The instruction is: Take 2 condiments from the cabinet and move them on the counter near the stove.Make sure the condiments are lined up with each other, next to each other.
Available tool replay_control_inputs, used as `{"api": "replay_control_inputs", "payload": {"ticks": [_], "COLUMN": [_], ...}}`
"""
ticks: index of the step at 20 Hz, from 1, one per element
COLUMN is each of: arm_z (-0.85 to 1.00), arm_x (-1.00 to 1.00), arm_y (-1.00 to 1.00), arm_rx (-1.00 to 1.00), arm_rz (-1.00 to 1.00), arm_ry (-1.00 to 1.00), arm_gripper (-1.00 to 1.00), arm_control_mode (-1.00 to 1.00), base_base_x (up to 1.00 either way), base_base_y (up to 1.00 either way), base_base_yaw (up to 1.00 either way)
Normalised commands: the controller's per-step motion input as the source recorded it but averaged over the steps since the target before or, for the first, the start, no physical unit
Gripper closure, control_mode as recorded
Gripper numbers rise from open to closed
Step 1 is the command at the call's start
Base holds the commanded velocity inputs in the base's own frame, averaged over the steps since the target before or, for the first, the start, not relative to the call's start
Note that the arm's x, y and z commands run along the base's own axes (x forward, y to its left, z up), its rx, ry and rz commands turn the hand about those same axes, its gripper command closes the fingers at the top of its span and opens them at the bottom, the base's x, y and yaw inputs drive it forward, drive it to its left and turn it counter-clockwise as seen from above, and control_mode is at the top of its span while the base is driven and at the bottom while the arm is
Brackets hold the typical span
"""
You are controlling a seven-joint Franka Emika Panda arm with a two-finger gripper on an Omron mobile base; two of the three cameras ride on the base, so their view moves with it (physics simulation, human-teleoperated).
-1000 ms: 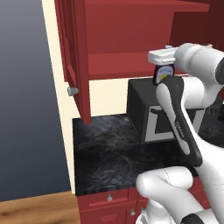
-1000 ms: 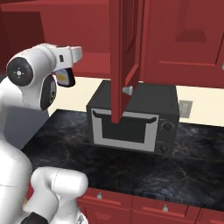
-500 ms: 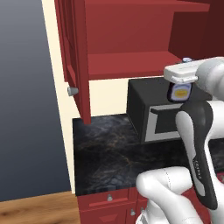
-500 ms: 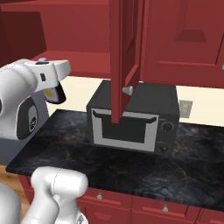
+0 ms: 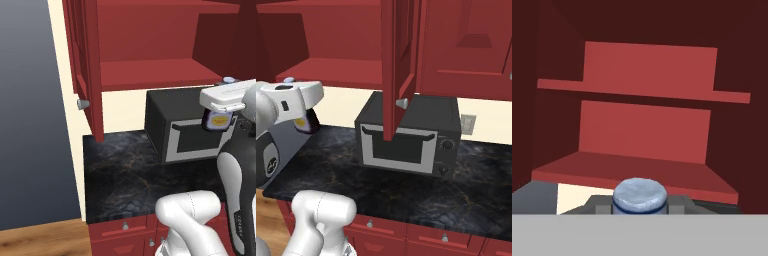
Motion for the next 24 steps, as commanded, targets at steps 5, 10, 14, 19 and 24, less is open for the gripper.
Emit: {"api": "replay_control_inputs", "payload": {"ticks": [5,10,14,19,24], "arm_z": [-0.05,0.00,-0.04,0.00,0.00], "arm_x": [-0.38,-0.02,0.00,0.00,0.00], "arm_y": [-0.01,0.00,0.00,0.00,0.00], "arm_rx": [0.00,0.00,-0.02,0.00,0.00], "arm_rz": [0.00,0.00,0.00,0.00,0.00], "arm_ry": [0.00,0.00,0.03,0.00,0.00], "arm_gripper": [1.00,1.00,1.00,1.00,1.00], "arm_control_mode": [-1.00,-1.00,-1.00,1.00,1.00], "base_base_x": [0.00,0.00,0.00,-0.05,-0.22], "base_base_y": [0.00,0.00,0.00,0.01,0.02], "base_base_yaw": [0.00,0.00,0.00,0.06,0.36]}}
